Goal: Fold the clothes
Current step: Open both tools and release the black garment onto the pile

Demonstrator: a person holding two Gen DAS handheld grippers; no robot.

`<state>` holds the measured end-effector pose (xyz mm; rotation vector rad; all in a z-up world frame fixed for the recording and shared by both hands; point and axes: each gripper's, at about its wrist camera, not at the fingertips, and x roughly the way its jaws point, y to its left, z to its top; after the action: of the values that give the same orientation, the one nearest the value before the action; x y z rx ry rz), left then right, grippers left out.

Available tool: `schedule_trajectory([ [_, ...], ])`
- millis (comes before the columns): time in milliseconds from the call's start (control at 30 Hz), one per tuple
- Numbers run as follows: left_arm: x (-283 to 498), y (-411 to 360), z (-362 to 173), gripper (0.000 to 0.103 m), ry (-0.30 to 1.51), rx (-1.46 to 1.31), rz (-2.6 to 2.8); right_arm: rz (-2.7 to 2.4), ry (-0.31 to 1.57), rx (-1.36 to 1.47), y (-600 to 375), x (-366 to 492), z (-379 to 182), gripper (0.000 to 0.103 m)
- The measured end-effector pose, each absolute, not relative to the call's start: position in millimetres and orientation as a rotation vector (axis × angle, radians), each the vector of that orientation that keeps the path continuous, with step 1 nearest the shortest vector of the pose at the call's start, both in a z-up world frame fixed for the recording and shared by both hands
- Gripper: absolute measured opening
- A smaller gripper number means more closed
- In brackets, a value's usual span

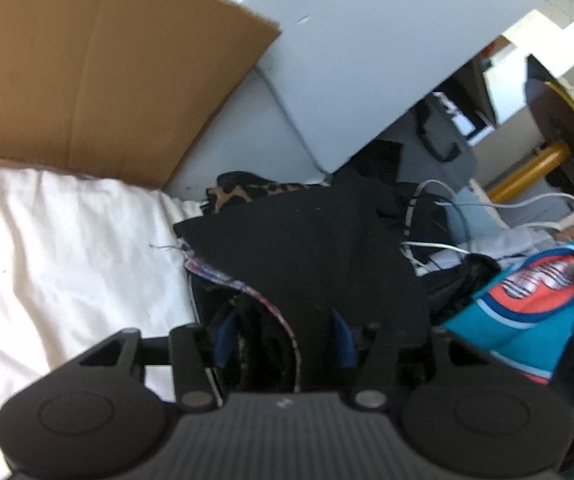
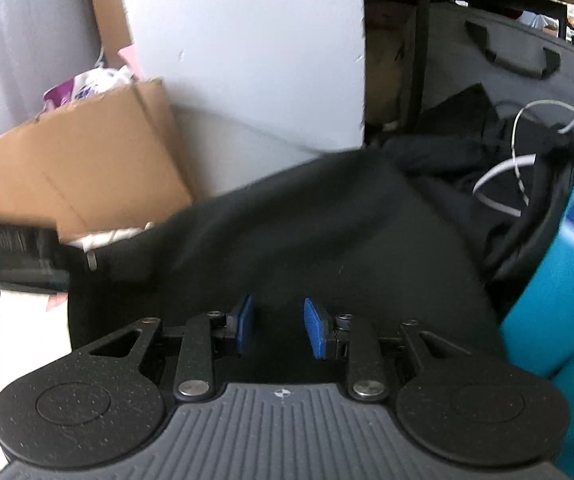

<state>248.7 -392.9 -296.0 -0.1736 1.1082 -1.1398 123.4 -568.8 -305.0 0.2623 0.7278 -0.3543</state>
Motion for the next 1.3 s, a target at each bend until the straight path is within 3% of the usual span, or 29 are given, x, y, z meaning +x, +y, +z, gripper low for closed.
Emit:
schedule_trajectory([
  [200,264,-396,-298,0.066,1.115,-0.176,-1.125,-0.411,0.672,0.306,-561,119,-313,0.035],
  [267,271,-401,-301,0.074,1.131,-0.201,-1.124,-0.413,0.634,0.303,-551,118,-312,0.035],
  [600,293,-411,-335,0.073,1.277,-0.334,-1.087,-0.420,0.574,0.340,-537,123,-306,0.035],
  [767,303,-410,-342,0.044,1.277,-0.421,-1.074,-0.382,0.602,0.306,-523,137,-310,0.035],
  [933,313,-408,-331,0.023,1.199,-0.420,-1.040,-0.382,0.631,0.280,-516,148,-318,0.034],
  [1033,323,-406,-326,0.014,1.168,-0.410,-1.017,-0.379,0.629,0.283,-516,147,-323,0.035],
  [1300,333,-393,-313,0.011,1.068,-0.336,-0.915,-0.377,0.631,0.277,-516,146,-326,0.037],
])
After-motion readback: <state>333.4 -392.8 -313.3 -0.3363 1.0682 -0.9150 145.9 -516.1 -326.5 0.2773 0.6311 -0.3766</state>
